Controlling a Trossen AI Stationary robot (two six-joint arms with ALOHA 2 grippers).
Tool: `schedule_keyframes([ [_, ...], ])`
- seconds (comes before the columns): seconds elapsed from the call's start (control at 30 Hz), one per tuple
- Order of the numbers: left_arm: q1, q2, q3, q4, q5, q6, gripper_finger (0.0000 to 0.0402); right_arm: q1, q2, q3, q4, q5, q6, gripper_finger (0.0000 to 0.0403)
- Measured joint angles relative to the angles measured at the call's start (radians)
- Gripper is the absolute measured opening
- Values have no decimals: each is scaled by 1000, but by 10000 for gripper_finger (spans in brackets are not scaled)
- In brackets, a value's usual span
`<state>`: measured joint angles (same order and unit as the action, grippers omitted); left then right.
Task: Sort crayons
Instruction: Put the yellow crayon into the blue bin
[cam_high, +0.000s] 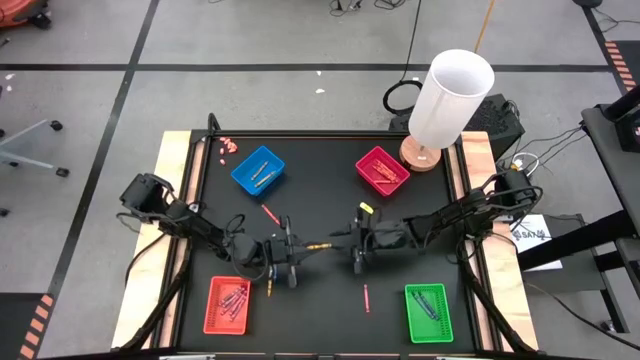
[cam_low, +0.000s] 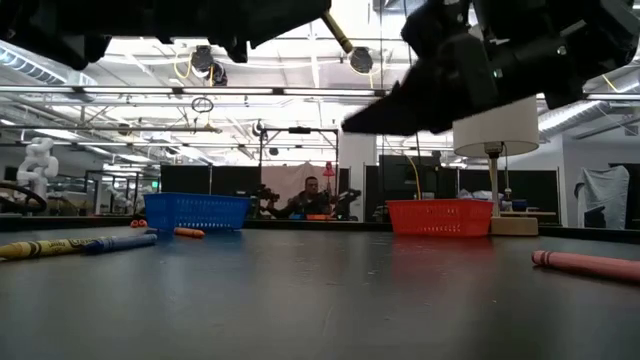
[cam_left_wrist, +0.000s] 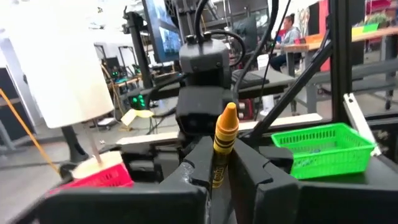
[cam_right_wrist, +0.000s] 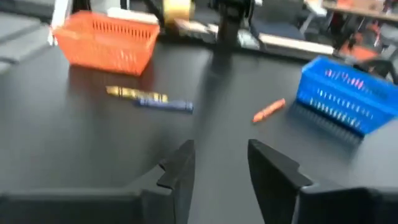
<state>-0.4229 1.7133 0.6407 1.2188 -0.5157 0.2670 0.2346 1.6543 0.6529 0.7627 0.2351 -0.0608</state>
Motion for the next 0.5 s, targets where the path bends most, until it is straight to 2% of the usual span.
schedule_keyframes([
  [0.37, 0, -2, 0, -1, -17, 326, 28, 0, 0, 0, -64, 1, 11, 131],
  [0.5, 0, -2, 0, 0, -17, 510, 28, 1, 0, 0, -65, 1, -10, 130],
])
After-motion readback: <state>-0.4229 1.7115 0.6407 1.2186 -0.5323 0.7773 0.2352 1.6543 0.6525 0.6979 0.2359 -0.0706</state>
